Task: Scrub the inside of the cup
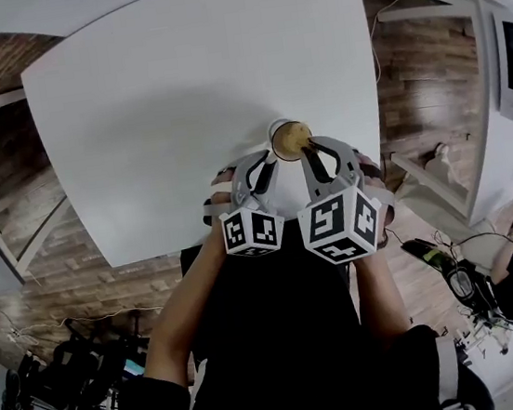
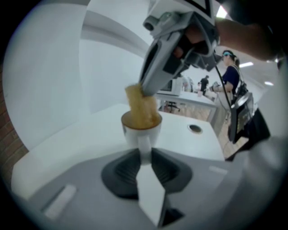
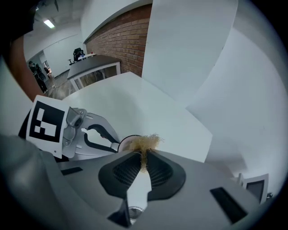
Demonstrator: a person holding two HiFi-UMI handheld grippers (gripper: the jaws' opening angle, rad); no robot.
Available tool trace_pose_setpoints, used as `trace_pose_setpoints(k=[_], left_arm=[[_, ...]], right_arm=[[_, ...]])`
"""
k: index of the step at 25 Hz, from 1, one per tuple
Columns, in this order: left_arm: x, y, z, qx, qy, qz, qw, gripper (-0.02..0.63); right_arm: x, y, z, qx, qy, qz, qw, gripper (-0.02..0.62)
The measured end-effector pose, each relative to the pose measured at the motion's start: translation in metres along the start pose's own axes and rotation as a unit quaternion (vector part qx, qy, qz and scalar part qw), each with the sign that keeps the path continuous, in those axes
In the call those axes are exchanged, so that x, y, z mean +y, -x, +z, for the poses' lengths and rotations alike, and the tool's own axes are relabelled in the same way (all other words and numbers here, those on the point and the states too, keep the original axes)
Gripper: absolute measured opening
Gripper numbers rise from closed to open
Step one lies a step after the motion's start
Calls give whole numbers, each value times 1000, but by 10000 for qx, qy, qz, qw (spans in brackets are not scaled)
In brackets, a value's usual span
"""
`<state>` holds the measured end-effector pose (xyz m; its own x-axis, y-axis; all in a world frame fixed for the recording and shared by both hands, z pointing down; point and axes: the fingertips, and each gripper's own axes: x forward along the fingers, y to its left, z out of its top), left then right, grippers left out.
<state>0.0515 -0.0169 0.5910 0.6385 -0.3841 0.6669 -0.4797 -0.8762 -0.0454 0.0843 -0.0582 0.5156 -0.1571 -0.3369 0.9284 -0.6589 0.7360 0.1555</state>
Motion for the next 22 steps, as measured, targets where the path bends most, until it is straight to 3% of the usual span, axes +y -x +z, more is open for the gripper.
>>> trace_pose_setpoints(k=[12, 18, 22], left_arm=[[2, 1, -4, 35, -12, 45, 10000, 74], [1, 1, -4, 45, 128, 56, 9999, 73], [2, 0, -3, 21, 182, 70, 9998, 72]], right_arm=[[27, -61, -8, 489, 879, 341, 9943, 35], [16, -4, -5, 418, 636, 373, 9964, 35], [19, -17, -11, 482, 633, 528, 9954, 35]])
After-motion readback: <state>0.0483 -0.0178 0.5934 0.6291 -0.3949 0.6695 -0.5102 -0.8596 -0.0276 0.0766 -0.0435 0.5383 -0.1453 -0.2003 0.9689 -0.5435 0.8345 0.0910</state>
